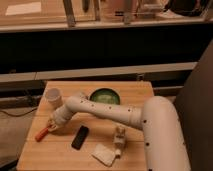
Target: Drag the pepper across the table
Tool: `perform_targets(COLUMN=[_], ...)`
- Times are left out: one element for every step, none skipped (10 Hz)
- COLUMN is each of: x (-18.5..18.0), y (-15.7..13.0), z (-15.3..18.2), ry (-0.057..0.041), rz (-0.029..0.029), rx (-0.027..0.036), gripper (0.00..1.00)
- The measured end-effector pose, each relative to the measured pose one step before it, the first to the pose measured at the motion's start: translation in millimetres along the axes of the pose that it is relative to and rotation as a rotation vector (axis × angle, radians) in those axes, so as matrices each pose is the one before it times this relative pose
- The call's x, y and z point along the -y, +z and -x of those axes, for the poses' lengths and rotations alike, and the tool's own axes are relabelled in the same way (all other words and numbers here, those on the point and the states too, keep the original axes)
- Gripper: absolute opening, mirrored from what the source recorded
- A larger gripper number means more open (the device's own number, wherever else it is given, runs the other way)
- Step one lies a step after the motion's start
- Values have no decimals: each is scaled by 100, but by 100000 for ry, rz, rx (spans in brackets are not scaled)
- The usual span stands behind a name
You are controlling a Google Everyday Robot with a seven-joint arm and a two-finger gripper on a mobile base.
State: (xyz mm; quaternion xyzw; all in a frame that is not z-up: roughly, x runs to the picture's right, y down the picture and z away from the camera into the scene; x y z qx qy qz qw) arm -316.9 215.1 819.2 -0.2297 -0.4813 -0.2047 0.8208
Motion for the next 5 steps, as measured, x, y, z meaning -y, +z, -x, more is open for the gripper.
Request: perform_targets(x=[150, 110, 64, -2, -67], y=[-384, -320, -254, -111, -69], z=[357, 199, 91, -45, -315], ry=[-2912, -2571, -2138, -1185, -1313], rz=[312, 402, 574, 583, 1184], rx=[-4829, -4557, -4004, -2564, -3499], gripper=[0, 0, 0, 0, 0])
